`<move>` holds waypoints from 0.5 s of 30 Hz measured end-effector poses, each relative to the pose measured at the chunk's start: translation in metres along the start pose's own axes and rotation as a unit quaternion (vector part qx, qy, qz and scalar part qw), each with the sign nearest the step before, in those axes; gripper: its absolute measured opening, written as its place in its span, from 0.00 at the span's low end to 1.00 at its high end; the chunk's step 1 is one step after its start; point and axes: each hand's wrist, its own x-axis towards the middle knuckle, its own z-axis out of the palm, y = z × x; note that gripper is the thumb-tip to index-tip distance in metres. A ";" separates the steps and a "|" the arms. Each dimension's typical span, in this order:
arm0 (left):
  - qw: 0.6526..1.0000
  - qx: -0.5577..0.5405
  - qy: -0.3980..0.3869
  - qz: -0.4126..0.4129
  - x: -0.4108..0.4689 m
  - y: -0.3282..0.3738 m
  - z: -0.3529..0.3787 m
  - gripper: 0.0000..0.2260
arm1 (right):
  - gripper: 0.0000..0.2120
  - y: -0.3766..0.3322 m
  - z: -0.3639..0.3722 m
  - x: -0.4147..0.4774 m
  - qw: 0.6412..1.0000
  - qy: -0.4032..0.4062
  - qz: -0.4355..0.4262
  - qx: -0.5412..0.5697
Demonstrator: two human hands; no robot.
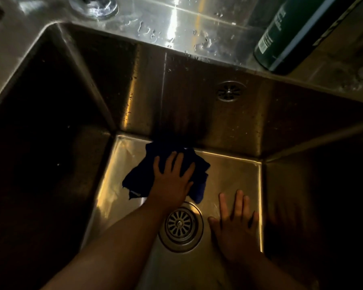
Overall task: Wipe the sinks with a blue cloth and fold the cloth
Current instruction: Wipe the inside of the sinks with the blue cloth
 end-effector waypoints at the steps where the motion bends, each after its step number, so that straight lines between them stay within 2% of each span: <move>1: 1.000 -0.004 0.002 0.012 0.002 -0.004 -0.001 0.24 | 0.33 0.001 0.000 0.000 1.000 0.001 -0.006 0.001; 4: 1.000 -0.024 -0.008 0.008 0.002 -0.036 -0.004 0.24 | 0.33 0.003 0.002 0.000 1.000 -0.004 -0.014 0.000; 9: 0.996 -0.004 -0.021 -0.084 -0.014 -0.107 -0.014 0.26 | 0.34 0.002 0.003 0.004 1.000 -0.013 -0.008 -0.006; 13: 0.991 -0.022 -0.065 -0.116 -0.015 -0.105 -0.015 0.27 | 0.35 0.001 -0.003 0.005 0.999 -0.043 -0.003 -0.003; 15: 0.984 -0.038 -0.112 -0.131 -0.019 -0.100 -0.014 0.28 | 0.33 0.006 0.002 0.007 0.998 -0.054 -0.016 0.005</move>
